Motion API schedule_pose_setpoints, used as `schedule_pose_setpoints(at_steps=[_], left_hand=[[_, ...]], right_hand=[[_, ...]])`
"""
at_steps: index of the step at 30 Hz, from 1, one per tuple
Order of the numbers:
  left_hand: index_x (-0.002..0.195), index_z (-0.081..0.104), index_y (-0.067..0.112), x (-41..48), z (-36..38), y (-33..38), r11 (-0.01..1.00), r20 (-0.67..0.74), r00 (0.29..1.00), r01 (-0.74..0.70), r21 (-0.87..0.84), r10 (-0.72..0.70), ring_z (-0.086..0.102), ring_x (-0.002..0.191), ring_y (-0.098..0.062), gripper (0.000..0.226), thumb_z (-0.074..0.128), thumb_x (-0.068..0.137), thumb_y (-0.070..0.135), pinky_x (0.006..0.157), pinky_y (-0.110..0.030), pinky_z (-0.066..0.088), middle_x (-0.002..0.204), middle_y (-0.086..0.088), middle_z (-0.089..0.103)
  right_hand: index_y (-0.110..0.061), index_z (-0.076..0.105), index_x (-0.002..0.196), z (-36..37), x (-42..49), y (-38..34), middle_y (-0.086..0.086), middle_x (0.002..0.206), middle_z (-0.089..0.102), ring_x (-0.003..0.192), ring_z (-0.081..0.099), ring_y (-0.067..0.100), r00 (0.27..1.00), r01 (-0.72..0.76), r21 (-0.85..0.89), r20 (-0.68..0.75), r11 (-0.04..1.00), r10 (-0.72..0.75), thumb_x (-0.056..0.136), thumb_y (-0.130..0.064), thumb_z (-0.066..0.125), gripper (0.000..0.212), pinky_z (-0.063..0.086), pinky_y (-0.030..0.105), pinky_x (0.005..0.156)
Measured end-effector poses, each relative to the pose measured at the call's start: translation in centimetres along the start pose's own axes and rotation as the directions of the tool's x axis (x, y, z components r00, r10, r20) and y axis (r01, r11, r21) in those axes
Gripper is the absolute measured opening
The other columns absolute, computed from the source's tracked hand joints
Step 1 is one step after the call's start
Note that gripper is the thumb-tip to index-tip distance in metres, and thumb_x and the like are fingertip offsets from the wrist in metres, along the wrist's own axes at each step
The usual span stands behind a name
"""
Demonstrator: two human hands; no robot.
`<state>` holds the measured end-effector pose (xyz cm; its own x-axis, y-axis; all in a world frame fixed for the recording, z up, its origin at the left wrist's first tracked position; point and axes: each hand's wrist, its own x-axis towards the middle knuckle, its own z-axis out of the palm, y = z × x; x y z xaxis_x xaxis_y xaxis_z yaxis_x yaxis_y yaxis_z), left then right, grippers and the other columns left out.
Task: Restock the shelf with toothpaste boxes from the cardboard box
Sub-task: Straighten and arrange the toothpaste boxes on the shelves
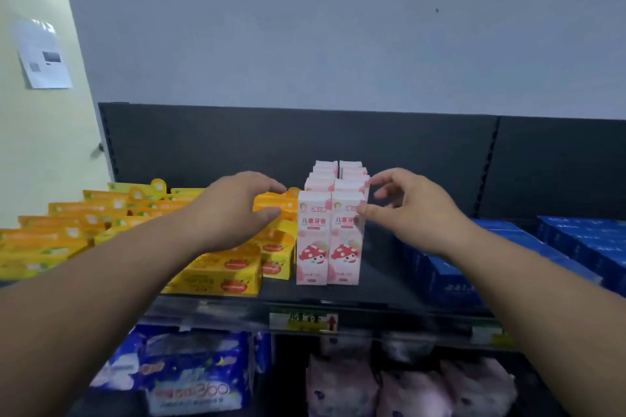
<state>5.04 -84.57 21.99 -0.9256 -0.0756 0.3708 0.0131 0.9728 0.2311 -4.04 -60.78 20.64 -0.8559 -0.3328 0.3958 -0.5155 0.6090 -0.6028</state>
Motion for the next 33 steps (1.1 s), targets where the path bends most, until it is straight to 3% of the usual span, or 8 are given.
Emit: schedule_pose_setpoints(at_steps=[3,8,14,19,25,29,33], left_hand=[[0.137,0.046,0.036,0.7,0.6,-0.6,0.997,0.049,0.998,-0.035,-0.066,0.038,0.048,0.126,-0.015,0.048,0.059,0.092,0.040,0.098,-0.028,0.039,0.146,0.012,0.043],[0.141,0.040,0.039,2.7,2.3,0.5,0.980,0.112,0.988,-0.084,-0.178,0.105,0.042,0.131,-0.015,0.054,0.059,0.090,0.045,0.096,-0.026,0.037,0.148,0.010,0.041],[0.129,0.048,0.038,3.8,3.1,0.4,0.961,0.110,0.990,-0.052,-0.271,0.084,0.056,0.110,-0.013,0.043,0.063,0.089,0.040,0.088,-0.031,0.051,0.125,0.007,0.058],[0.123,0.052,0.035,3.7,2.6,0.2,0.948,0.144,0.984,-0.051,-0.315,0.100,0.059,0.101,-0.010,0.037,0.065,0.089,0.033,0.079,-0.025,0.052,0.113,0.011,0.062],[0.122,0.053,0.038,2.9,1.7,-0.5,0.946,0.186,0.977,-0.041,-0.321,0.106,0.060,0.104,-0.010,0.039,0.068,0.085,0.035,0.090,-0.034,0.052,0.116,0.013,0.063],[0.119,0.053,0.039,2.5,1.4,-0.7,0.937,0.179,0.977,-0.048,-0.347,0.116,0.060,0.103,-0.008,0.037,0.068,0.085,0.034,0.089,-0.032,0.052,0.116,0.014,0.063],[0.115,0.053,0.043,2.0,1.2,-1.1,0.928,0.181,0.976,-0.047,-0.370,0.122,0.061,0.099,-0.004,0.035,0.069,0.085,0.035,0.079,-0.027,0.054,0.114,0.017,0.061]], right_hand=[[-0.033,0.055,0.119,0.7,-0.6,-0.1,-0.017,0.100,0.057,0.090,0.058,0.002,0.998,-0.070,0.043,-0.002,0.997,0.070,0.076,-0.040,0.080,0.050,0.043,0.019,0.068],[-0.036,0.050,0.130,1.6,-0.9,-0.5,-0.015,0.117,0.057,0.088,0.064,0.003,0.995,-0.067,0.052,0.073,0.996,0.064,0.079,-0.034,0.079,0.058,0.049,0.021,0.077],[-0.035,0.051,0.124,2.0,-0.4,-0.9,-0.013,0.114,0.061,0.090,0.064,0.008,0.995,-0.037,-0.027,0.095,0.999,0.040,0.081,-0.034,0.077,0.050,0.052,0.032,0.088],[-0.033,0.053,0.107,1.8,0.6,-0.8,-0.014,0.108,0.062,0.091,0.063,0.010,0.996,-0.021,-0.042,0.086,0.999,0.025,0.077,-0.038,0.080,0.040,0.053,0.031,0.082],[-0.029,0.058,0.106,1.8,1.2,-1.3,-0.008,0.098,0.064,0.088,0.063,0.010,0.989,-0.006,-0.022,0.149,1.000,0.010,0.079,-0.038,0.078,0.035,0.053,0.026,0.078],[-0.024,0.058,0.104,1.3,1.1,-1.8,-0.001,0.101,0.066,0.088,0.064,0.015,0.976,-0.032,0.042,0.215,0.999,0.022,0.082,-0.033,0.077,0.030,0.048,0.024,0.064],[-0.023,0.059,0.102,1.1,0.7,-1.9,0.008,0.106,0.068,0.095,0.069,0.022,0.954,-0.064,0.131,0.298,0.989,0.023,0.080,-0.027,0.079,0.030,0.058,0.041,0.082]])
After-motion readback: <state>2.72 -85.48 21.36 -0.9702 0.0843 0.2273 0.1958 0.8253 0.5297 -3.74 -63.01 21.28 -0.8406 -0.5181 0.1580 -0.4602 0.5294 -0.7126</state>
